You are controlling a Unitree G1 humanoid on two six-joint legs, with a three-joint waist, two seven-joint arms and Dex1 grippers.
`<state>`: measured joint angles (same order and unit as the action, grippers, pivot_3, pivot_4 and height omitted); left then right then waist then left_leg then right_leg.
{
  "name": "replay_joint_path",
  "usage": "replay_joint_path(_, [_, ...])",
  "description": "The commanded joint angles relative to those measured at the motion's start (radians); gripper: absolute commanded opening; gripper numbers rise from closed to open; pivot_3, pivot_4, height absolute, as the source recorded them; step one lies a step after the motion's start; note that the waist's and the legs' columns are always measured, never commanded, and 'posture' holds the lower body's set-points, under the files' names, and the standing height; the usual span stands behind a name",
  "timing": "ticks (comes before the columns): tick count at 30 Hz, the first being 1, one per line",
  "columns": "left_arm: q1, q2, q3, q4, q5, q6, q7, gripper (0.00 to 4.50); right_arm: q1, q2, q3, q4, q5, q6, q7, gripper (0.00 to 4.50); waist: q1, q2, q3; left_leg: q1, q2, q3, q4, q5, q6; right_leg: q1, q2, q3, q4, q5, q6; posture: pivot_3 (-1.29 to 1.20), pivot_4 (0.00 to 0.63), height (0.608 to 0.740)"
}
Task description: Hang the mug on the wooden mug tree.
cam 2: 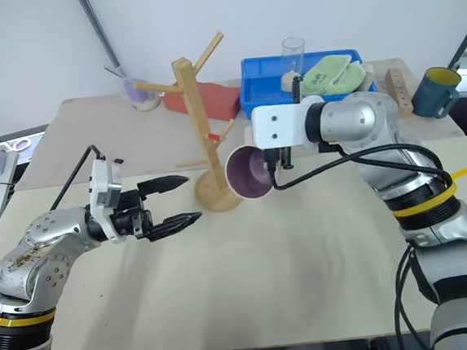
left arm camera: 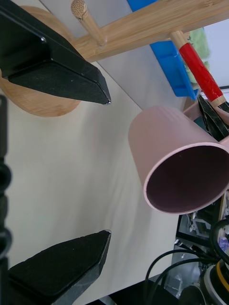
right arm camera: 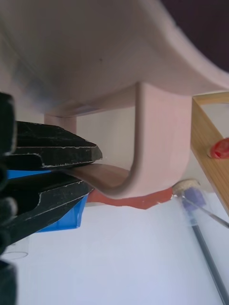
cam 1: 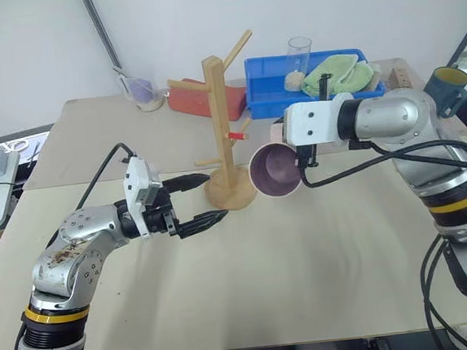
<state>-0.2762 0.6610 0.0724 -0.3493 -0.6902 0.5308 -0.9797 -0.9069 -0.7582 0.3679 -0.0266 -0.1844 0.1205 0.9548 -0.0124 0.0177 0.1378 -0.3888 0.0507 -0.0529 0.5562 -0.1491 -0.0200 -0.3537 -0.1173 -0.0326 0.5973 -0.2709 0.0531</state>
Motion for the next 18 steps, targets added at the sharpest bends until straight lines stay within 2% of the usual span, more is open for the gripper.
replay_joint_path(1, [-0.021,0.004,0.062,-0.038,-0.053,0.013,0.02,4.5,-0.057,0.025,-0.009,0.004,-0.029,-0.031,0.008,0.02,-0.001,0.0,0.0,0.0,0.001,0.0,0.0,0.0,0.0,0.0,0.002,0.002,0.0,0.0,0.0,0.0,0.15,0.719])
replay_joint_path(8, [-0.02,0.021,0.111,-0.059,-0.128,0.05,0.019,4.5,-0.132,0.094,0.016,0.028,-0.086,-0.016,0.017,0.02,-0.005,0.0,0.0,0.005,0.001,0.0,0.0,-0.002,-0.003,-0.002,0.008,0.016,0.004,-0.002,-0.004,0.0,0.15,0.719])
replay_joint_path(18, [-0.005,0.054,0.128,-0.032,-0.118,0.049,0.0,4.5,-0.19,0.176,0.054,0.112,-0.189,-0.052,0.005,0.02,-0.004,-0.001,0.001,0.005,0.0,0.001,0.0,-0.004,-0.006,-0.008,0.01,0.02,0.014,-0.003,-0.006,0.0,0.15,0.719])
